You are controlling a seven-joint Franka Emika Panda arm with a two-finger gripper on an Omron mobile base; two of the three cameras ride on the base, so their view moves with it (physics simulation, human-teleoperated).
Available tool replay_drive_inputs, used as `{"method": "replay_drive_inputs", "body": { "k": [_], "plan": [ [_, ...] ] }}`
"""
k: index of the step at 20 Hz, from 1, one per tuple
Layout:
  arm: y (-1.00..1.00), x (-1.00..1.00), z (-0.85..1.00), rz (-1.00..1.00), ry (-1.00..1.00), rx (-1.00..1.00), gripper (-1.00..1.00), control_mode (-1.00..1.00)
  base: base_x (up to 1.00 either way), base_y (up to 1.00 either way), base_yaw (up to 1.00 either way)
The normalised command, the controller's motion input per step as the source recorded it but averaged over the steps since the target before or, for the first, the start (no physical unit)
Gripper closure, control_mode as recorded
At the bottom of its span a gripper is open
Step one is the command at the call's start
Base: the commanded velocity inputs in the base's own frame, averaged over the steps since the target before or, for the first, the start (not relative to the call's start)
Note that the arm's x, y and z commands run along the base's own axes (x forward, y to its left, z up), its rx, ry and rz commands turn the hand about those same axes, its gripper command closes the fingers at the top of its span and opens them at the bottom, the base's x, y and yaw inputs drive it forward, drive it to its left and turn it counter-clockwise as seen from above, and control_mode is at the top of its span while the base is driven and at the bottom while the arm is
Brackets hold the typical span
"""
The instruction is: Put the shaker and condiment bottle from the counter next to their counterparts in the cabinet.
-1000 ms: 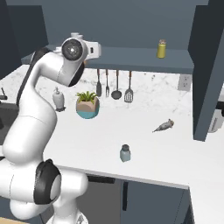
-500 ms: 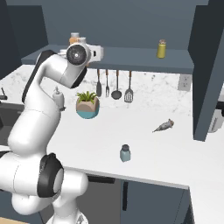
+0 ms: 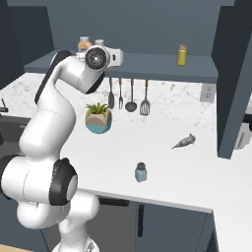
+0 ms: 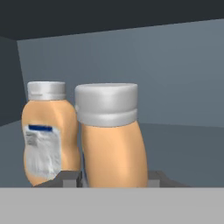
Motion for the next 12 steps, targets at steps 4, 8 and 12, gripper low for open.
{"method": "replay_drive_inputs", "body": {
  "k": [4, 8, 12],
  "plan": [
    [0.00, 0.17, -0.08, 0.00, 0.00, 0.00, 1.00, -1.00, 0.00, 0.00, 0.00],
    [0.00, 0.12, -0.12, 0.00, 0.00, 0.00, 1.00, -1.00, 0.00, 0.00, 0.00],
    [0.00, 0.09, -0.15, 0.00, -0.01, 0.00, 1.00, -1.00, 0.00, 0.00, 0.00]
  ]
}}
